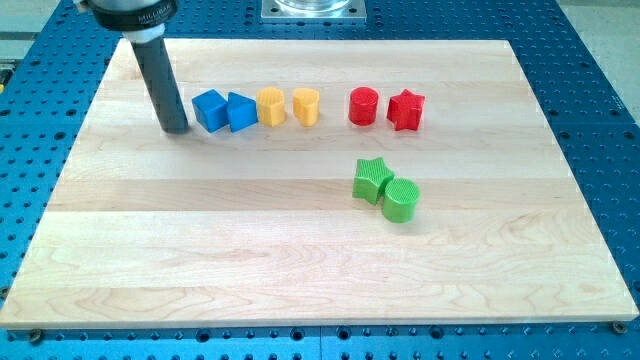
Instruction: Push the green star into the red star
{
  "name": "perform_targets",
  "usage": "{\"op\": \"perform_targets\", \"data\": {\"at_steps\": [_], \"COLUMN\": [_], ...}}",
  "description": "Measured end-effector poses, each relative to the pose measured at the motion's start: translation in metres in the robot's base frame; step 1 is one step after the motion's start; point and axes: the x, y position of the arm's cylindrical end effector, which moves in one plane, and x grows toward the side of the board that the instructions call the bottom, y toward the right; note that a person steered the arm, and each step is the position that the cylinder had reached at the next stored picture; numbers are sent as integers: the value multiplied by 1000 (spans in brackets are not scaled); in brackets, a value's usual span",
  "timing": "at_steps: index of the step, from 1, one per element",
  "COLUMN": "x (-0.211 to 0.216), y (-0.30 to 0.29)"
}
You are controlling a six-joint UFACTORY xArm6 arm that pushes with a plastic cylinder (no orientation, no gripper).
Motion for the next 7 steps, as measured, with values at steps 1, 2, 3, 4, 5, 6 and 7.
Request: {"op": "perform_targets", "data": {"at_steps": [1, 2, 3, 4, 5, 6, 7], "x": [1, 31, 93, 123, 117, 116, 116], "y": [9, 14, 69, 123, 198, 231, 237]}}
